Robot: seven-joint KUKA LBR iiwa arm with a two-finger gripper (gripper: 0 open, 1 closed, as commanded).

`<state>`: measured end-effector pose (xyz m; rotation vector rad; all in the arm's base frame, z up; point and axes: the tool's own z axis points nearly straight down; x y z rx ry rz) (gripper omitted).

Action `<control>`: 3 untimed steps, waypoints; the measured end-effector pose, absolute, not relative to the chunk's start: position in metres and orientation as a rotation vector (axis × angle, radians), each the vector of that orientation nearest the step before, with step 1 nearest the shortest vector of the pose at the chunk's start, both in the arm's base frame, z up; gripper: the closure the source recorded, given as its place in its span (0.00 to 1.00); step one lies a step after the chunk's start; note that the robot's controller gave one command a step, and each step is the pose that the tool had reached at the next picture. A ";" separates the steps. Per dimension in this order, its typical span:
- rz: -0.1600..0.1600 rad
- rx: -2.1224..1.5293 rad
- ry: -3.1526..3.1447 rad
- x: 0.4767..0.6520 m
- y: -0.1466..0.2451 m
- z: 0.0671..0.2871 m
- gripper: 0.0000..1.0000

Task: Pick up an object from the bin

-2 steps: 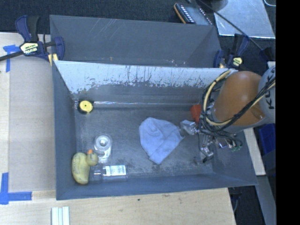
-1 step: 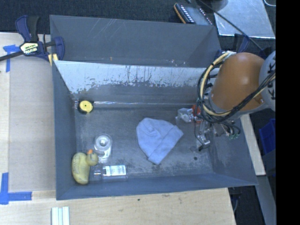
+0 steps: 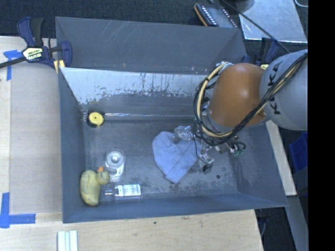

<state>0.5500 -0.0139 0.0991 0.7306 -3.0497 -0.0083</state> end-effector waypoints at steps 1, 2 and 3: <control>0.005 1.241 -2.891 0.554 -0.060 0.070 0.00; -0.009 1.199 -2.906 0.571 -0.005 0.072 1.00; -0.009 1.199 -2.906 0.571 -0.005 0.072 1.00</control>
Offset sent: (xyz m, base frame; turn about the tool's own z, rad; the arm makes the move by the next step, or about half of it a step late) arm 0.0194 0.0081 -0.0291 -0.3131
